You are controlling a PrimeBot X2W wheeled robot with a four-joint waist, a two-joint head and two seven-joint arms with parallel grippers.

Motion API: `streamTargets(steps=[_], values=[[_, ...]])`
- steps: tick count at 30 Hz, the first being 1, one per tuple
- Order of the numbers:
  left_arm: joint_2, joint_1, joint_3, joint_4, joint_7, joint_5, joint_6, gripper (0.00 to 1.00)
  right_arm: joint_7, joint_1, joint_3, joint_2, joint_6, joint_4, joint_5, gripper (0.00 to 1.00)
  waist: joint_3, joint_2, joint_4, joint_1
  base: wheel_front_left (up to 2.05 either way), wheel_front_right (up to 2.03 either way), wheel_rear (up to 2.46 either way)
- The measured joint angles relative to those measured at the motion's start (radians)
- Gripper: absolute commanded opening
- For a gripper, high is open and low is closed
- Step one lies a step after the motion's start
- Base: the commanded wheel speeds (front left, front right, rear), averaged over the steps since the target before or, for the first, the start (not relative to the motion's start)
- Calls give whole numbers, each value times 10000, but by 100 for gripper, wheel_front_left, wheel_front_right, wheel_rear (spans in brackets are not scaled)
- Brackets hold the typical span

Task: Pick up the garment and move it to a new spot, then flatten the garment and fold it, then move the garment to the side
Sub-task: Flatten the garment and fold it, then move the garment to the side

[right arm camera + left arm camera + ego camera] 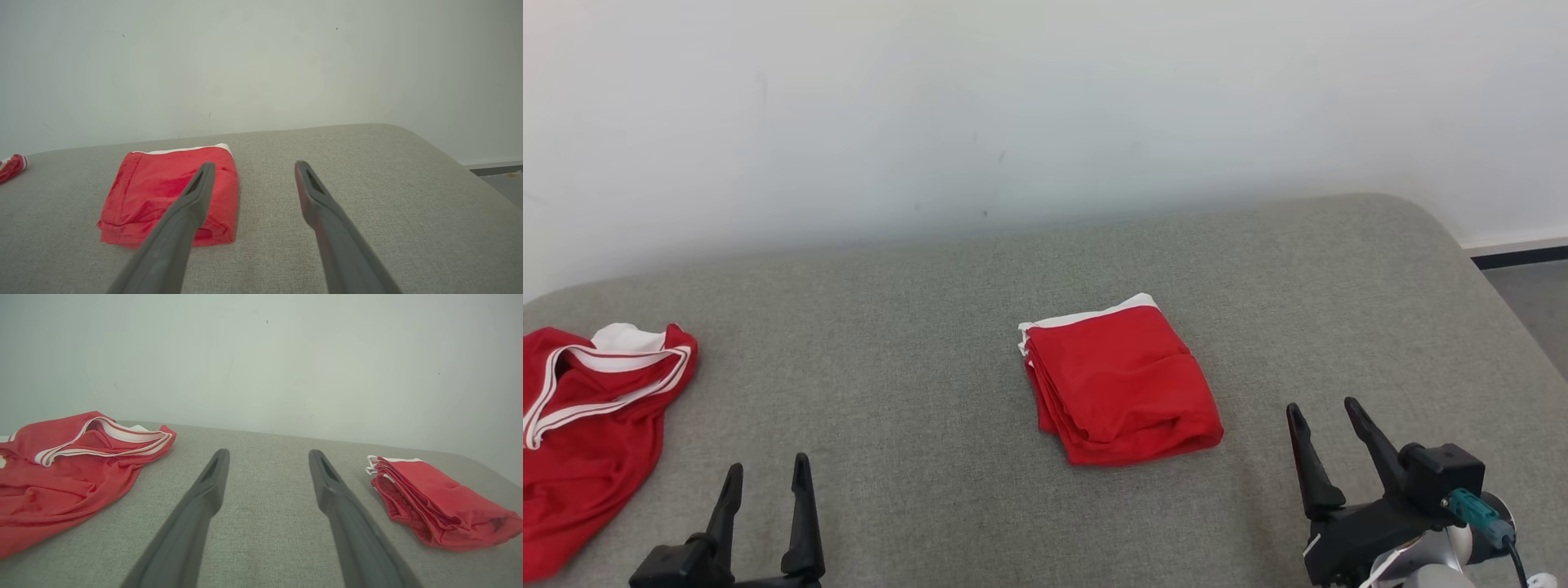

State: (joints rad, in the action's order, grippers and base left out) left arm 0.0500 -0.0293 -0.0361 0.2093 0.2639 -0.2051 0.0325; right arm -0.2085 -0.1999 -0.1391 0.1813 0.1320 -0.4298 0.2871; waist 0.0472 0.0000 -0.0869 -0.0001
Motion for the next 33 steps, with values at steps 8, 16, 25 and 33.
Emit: streamTargets(steps=[8,16,25,33], values=[[2,117,-128,138,2,25,17,100,-205,69,-13,-29,0,-313,2,100,136,0,-17,0,0,0,0],[2,117,-174,192,2,107,21,100,-209,65,-113,-96,0,-466,15,100,146,1,2,0,0,0,0],[2,225,-157,198,0,111,31,100,-211,68,-213,-119,0,-518,67,100,101,0,109,0,0,0,0],[2,224,-40,153,2,98,27,100,629,-774,-508,192,0,-606,293,100,-68,0,380,0,0,0,0]])
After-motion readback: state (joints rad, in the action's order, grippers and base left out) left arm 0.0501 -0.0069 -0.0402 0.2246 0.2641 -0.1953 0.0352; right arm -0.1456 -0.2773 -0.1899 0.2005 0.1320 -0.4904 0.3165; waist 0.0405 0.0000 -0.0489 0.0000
